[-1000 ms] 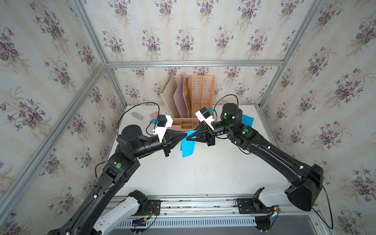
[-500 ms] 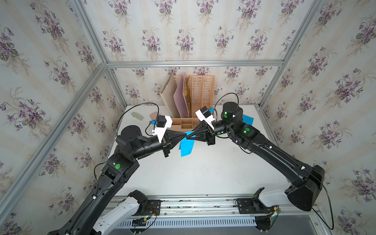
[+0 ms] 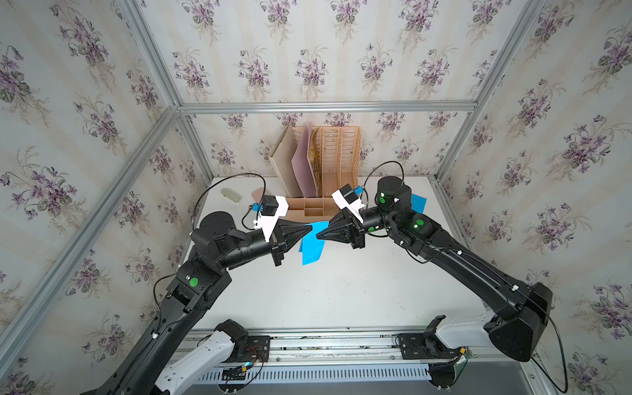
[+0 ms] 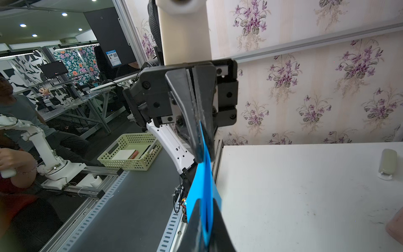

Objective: Fold the square paper along the opposite sides
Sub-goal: Smooth out the paper.

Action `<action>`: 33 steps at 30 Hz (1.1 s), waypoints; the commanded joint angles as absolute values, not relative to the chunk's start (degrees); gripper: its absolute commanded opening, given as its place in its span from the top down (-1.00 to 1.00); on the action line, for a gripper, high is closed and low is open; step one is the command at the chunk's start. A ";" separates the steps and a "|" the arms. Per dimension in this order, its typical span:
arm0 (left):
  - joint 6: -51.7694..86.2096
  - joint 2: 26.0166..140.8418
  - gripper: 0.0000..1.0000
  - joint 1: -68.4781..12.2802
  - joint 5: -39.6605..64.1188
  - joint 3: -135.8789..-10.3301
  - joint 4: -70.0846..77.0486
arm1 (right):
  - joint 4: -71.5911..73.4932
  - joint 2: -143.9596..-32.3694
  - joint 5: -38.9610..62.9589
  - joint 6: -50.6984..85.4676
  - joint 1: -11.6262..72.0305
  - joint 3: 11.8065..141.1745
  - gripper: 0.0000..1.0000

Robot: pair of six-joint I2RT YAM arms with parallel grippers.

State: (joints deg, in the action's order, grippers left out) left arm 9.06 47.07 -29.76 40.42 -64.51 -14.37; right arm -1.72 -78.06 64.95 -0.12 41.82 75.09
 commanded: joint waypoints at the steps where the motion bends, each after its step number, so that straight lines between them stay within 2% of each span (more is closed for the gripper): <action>1: 8.62 46.85 1.00 -29.72 40.02 -65.20 -13.36 | -1.40 -78.00 65.67 -0.53 41.85 75.09 0.79; 2: 8.61 46.86 1.00 -29.77 40.00 -65.21 -13.36 | -1.17 -78.11 65.80 -0.32 41.83 74.99 1.00; 8: 8.79 47.17 1.00 -29.78 40.16 -65.60 -13.10 | 1.89 -78.31 66.88 2.10 41.88 73.50 1.00; 9: 9.00 47.14 1.00 -29.77 40.10 -65.56 -12.88 | 2.44 -78.35 67.11 2.39 41.91 73.36 0.76; 11: 9.22 47.26 1.00 -29.79 40.19 -65.35 -12.36 | 3.19 -78.63 67.81 2.92 41.85 73.08 0.42; 12: 9.38 47.37 1.00 -29.74 40.29 -65.31 -12.16 | 3.57 -78.87 68.05 3.35 41.90 73.04 0.33; 13: 9.48 47.39 1.00 -29.74 40.42 -65.30 -11.98 | 3.88 -79.12 68.28 3.74 41.93 73.12 0.33; 14: 9.58 47.47 1.00 -29.79 40.44 -65.35 -11.85 | 4.12 -79.35 68.49 4.09 41.90 73.15 0.42; 16: 9.76 47.64 1.00 -29.79 40.60 -65.34 -11.57 | 5.14 -79.78 68.77 5.23 41.95 73.21 1.00; 22: 9.76 47.68 1.00 -29.79 40.35 -65.75 -11.26 | 6.22 -79.19 68.82 5.75 41.92 72.36 1.00; 24: 9.59 47.71 1.00 -29.75 40.00 -66.05 -11.25 | 6.90 -79.02 68.83 6.04 41.93 71.85 0.53; 25: 9.49 47.76 1.00 -29.79 39.91 -66.35 -11.25 | 7.27 -79.01 68.90 6.24 41.93 71.68 0.46; 26: 9.51 47.76 1.00 -29.76 39.88 -66.51 -11.28 | 7.25 -79.10 68.91 6.32 41.94 71.55 0.53; 27: 9.39 47.86 1.00 -29.79 39.91 -66.75 -11.25 | 7.48 -79.23 68.77 6.50 41.95 71.54 0.98; 33: 9.35 47.86 1.00 -29.76 39.73 -67.41 -11.34 | 8.33 -78.75 68.77 6.94 42.03 70.69 1.00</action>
State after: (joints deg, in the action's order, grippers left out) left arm 9.37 47.99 -29.78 40.01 -66.83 -13.41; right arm 6.76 -79.26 68.42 6.15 42.00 70.98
